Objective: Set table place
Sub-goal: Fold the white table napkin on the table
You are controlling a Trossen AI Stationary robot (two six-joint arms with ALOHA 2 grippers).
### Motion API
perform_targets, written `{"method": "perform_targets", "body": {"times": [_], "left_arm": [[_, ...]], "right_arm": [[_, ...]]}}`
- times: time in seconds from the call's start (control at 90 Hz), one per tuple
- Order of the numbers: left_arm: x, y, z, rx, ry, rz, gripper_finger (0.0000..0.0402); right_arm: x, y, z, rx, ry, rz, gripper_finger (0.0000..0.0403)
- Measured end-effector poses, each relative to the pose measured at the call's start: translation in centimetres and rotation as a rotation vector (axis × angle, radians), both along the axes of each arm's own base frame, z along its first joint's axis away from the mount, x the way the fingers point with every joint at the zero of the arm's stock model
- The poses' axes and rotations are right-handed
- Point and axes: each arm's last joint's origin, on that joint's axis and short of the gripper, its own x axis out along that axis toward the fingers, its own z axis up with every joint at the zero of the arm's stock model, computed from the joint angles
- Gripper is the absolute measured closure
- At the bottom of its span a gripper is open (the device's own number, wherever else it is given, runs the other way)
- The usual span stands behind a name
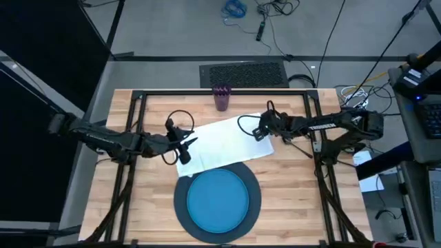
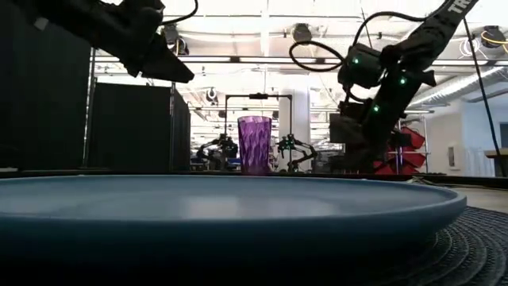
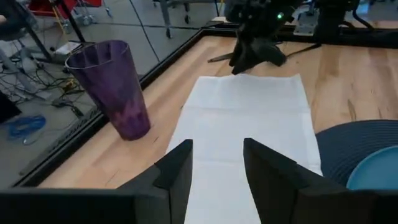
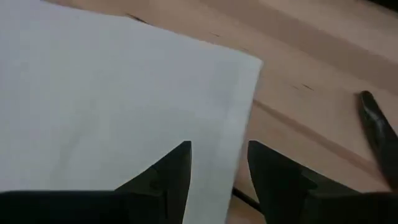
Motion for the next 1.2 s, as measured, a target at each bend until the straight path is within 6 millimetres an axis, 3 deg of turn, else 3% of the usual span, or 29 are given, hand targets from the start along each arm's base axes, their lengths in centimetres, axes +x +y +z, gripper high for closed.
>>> {"method": "perform_targets", "body": {"times": [0.389, 0.567, 0.656, 0.778, 0.944, 1.033, 1.2], "left_arm": [[2.0, -0.6, 0.0, -0.051, -0.13, -0.103, 0.0275], [3.6, 0.0, -0.2, -0.057, -0.112, -0.093, 0.0275], [4.5, 1.1, 0.9, -0.033, -0.103, -0.117, 0.0275], [5.5, 4.2, 3.9, 0.028, -0.119, -0.179, 0.0275], [6.1, 11.3, 9.3, -0.039, -0.177, -0.278, 0.0275], [7.2, 14.8, 10.5, -0.123, -0.118, -0.31, 0.0275], [12.0, 19.8, 10.6, -0.193, 0.033, -0.369, 0.0275]], "right_arm": [[-1.3, -2.3, -0.1, 0.095, 0.003, -0.017, 0.0259], [-1.3, -1.4, 0.1, 0.145, 0.007, 0.045, 0.0259], [-1.3, -0.6, 0.8, 0.145, -0.003, 0.066, 0.0259], [-1.8, 1.2, 2.1, 0.138, -0.008, 0.086, 0.0259], [-2.7, 4.9, 3.5, 0.132, -0.009, 0.097, 0.0259], [-2.6, 7.0, 3.8, 0.144, -0.053, 0.13, 0.0259], [-2.8, 9.6, 3.0, 0.178, -0.082, 0.162, 0.0259]]}}
